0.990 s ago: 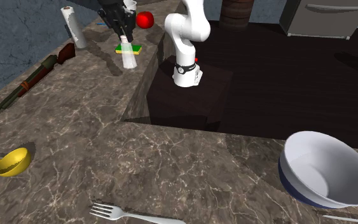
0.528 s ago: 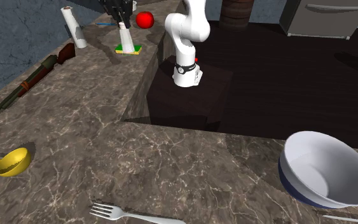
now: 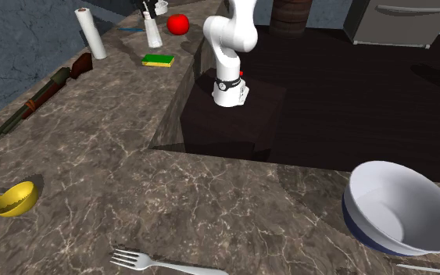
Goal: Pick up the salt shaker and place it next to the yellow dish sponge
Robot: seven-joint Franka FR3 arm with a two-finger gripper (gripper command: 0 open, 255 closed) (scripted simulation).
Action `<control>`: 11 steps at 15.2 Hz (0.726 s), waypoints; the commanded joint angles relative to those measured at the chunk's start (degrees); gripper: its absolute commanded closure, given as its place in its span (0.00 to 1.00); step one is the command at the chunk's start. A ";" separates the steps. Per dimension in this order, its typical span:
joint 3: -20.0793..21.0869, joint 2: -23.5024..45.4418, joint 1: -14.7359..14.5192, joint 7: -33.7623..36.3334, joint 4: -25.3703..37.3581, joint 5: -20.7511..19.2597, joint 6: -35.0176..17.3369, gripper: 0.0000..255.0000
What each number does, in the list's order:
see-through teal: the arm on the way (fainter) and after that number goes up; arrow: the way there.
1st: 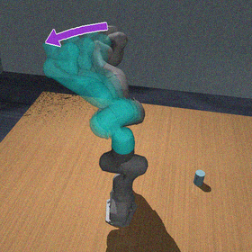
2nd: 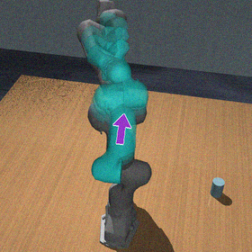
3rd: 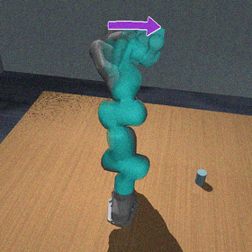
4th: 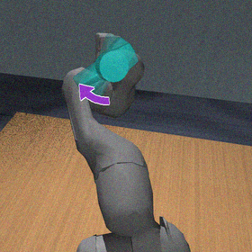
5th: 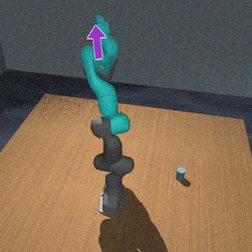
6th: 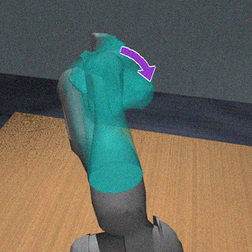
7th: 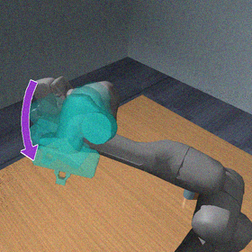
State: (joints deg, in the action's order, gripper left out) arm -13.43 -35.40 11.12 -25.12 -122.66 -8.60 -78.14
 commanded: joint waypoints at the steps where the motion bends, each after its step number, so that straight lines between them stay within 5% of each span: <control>1: -1.72 -1.78 0.94 -2.49 -0.35 -1.78 1.17 1.00; 11: -3.93 -4.37 2.01 -3.98 -7.48 -3.94 -3.67 1.00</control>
State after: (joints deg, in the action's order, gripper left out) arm -17.21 -39.57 13.07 -29.13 -129.19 -12.41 -81.02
